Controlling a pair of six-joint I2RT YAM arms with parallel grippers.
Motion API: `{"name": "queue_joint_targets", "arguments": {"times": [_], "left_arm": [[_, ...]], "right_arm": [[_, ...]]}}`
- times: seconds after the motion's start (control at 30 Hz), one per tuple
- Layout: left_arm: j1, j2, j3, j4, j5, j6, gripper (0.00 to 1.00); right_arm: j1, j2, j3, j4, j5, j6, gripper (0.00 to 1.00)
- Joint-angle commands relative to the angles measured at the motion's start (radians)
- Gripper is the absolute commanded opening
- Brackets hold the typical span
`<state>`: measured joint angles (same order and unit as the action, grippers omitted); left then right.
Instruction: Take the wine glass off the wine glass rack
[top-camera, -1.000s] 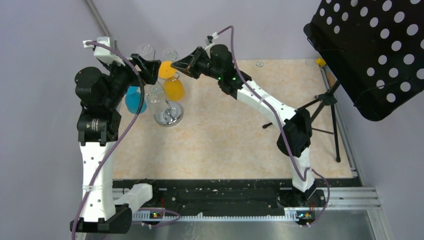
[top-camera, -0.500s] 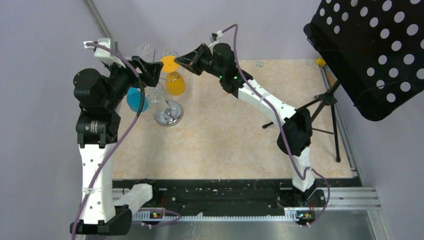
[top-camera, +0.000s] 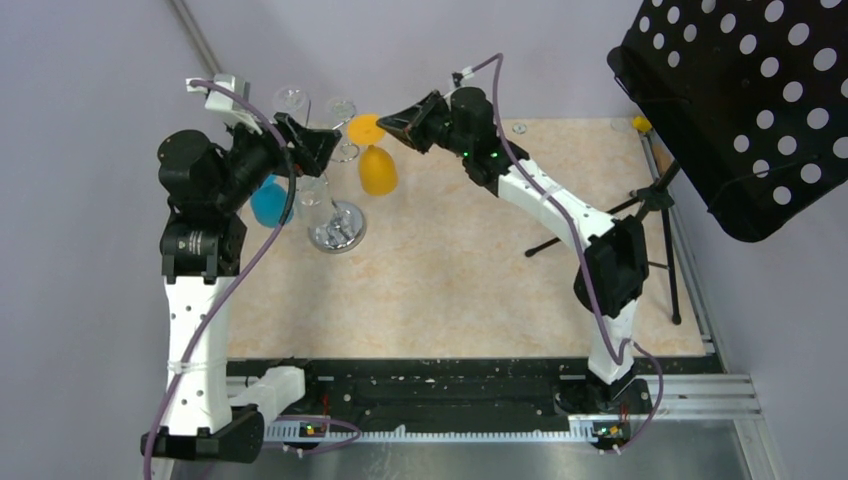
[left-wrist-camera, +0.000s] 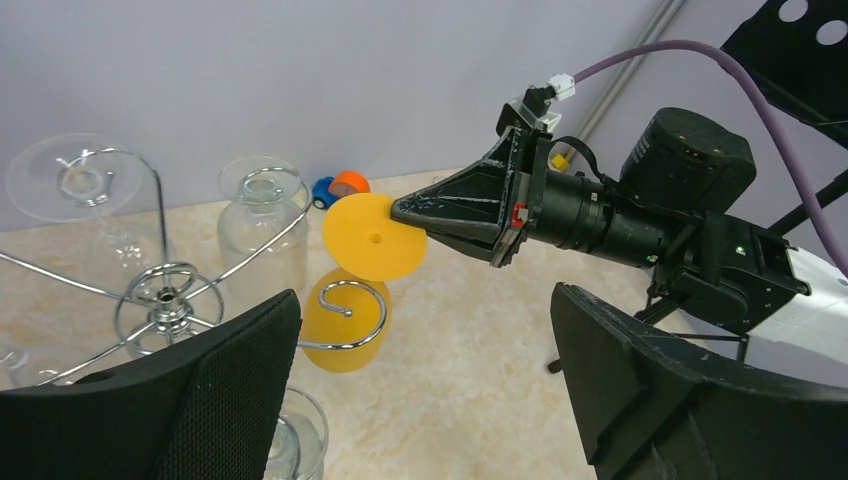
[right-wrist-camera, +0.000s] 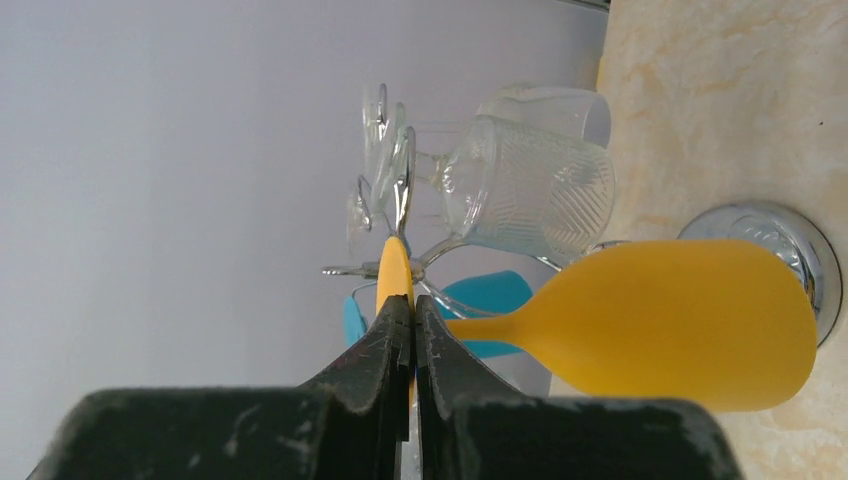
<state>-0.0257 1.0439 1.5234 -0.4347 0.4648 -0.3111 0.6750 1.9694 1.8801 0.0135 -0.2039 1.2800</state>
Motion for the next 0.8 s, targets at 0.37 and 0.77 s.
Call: {"name": "queue_joint_targets", "arguments": {"times": [0.37, 0.77], "left_arm": [[-0.099, 0.087, -0.077, 0.391, 0.339, -0.045, 0.95], [-0.246, 0.274, -0.041, 0.491, 0.415, 0.190, 0.90]], "right_arm": [[-0.117, -0.317, -0.173, -0.012, -0.138, 0.059, 0.00], [-0.170, -0.506, -0.323, 0.058, -0.146, 0.053, 0.00]]}}
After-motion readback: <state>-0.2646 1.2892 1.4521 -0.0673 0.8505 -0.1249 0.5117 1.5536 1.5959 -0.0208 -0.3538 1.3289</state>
